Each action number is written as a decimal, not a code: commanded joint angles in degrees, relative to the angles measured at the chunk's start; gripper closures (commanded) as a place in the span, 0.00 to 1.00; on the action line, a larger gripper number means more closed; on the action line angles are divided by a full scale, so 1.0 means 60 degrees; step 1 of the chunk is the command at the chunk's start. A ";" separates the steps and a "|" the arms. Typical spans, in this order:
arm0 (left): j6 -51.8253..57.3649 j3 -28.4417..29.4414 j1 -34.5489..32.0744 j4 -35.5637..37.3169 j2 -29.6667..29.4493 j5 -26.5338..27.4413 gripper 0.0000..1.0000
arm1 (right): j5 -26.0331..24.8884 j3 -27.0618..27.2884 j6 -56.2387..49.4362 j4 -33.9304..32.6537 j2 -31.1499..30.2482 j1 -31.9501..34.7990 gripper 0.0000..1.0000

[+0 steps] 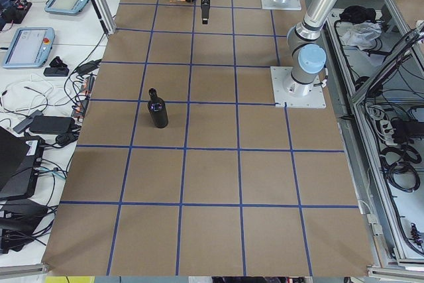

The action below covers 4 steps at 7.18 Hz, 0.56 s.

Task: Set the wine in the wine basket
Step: 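Move the left gripper down over the lying dark wine bottle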

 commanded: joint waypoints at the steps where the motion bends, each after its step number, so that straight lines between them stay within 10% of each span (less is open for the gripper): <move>1: 0.0027 0.0042 0.0025 -0.0002 -0.0060 -0.0037 0.00 | -0.0012 0.0013 -0.0014 0.0021 -0.0003 0.0008 0.00; 4: 0.1043 0.0086 0.0592 0.0509 -0.0191 0.0123 0.00 | -0.0012 -0.0001 -0.0014 0.0021 -0.0003 -0.0021 0.00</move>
